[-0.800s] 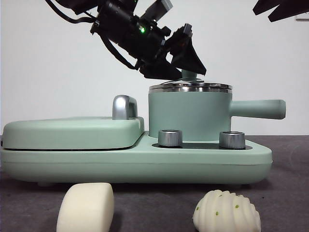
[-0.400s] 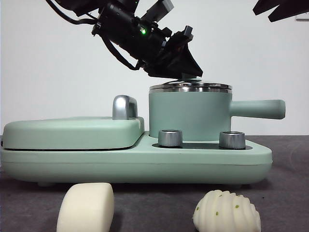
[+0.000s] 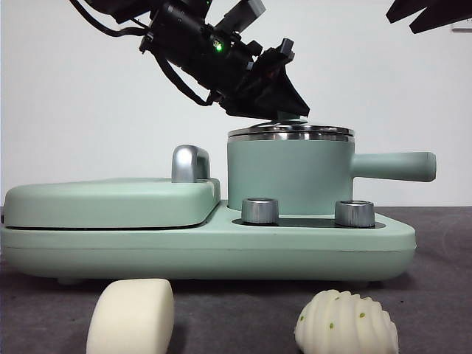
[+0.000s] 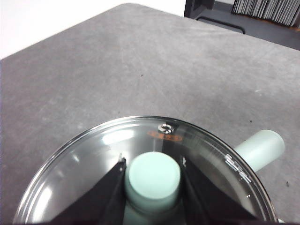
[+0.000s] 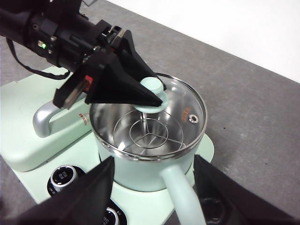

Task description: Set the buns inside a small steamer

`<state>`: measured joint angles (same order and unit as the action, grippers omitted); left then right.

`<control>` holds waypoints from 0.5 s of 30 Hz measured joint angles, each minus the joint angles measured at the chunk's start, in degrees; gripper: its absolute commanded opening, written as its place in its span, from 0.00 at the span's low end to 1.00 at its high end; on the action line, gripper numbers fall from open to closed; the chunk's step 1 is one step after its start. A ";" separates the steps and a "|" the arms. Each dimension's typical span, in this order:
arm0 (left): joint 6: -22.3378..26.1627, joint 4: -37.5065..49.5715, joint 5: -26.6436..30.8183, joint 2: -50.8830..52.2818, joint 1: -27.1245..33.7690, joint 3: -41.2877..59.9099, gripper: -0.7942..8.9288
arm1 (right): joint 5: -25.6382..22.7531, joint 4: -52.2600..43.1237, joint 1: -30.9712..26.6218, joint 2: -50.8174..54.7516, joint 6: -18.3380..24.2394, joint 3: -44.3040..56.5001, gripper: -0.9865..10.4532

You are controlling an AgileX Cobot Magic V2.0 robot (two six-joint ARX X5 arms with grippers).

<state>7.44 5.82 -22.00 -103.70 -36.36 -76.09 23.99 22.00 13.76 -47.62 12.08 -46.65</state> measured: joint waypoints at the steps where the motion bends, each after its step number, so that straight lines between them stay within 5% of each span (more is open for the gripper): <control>1: -0.02 -0.55 0.09 0.57 0.00 0.04 0.09 | -0.02 0.00 0.00 0.00 0.00 0.00 0.32; 15: -2.73 -19.08 0.68 18.43 1.97 0.09 0.09 | 0.00 0.00 0.02 0.00 0.00 0.00 0.32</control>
<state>4.71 -13.26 -21.32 -85.27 -34.39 -76.01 23.99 22.00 13.78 -47.62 12.08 -46.65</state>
